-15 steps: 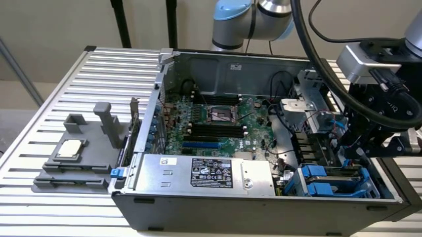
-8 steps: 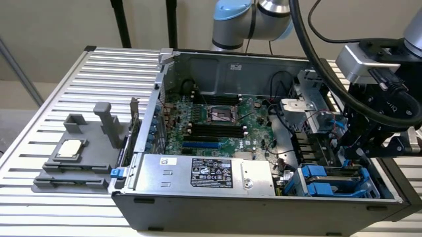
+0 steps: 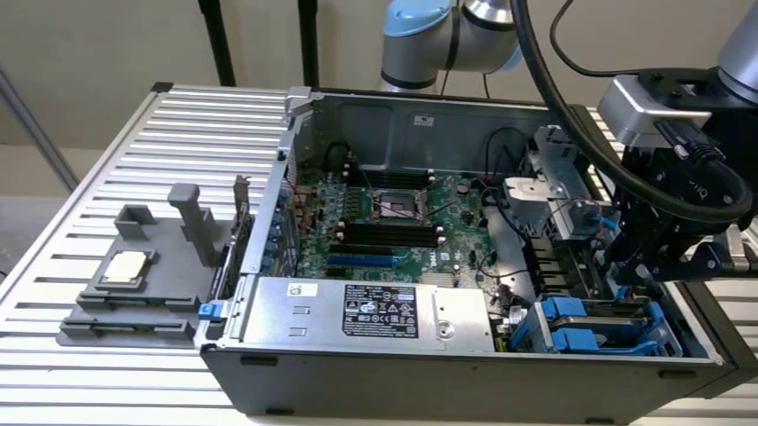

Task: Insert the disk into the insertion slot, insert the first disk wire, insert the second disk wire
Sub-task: 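Insert the second disk wire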

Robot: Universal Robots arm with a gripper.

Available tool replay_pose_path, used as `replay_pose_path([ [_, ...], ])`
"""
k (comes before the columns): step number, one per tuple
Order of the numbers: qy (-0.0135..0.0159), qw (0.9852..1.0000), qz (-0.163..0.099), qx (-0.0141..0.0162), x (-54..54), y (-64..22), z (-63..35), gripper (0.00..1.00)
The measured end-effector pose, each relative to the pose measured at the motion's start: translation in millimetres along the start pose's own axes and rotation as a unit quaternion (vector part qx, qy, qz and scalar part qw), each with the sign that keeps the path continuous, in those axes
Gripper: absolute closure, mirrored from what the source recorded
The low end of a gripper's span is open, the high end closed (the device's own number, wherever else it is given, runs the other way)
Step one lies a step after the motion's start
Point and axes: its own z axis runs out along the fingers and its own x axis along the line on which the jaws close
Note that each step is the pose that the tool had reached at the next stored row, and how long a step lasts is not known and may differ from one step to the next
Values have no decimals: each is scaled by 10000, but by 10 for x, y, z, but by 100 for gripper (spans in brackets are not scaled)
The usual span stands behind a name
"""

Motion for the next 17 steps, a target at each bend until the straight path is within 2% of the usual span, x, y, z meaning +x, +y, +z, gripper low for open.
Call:
replay_pose_path([
  [2,14,10000,-1,0,-7,1,2,67],
  [3,38,10000,-1,1,-16,2,5,76],
  [4,60,10000,-1,1,-22,3,7,76],
  [7,82,10000,-2,2,-24,3,10,78],
  [8,89,10000,-2,2,-24,3,10,84],
  [9,100,10000,-2,2,-24,3,10,84],
  [10,52,10000,-11,25,30,106,8,84],
  [11,-107,9999,-35,89,85,145,22,84],
  [17,-251,9994,-50,237,198,157,52,84],
])
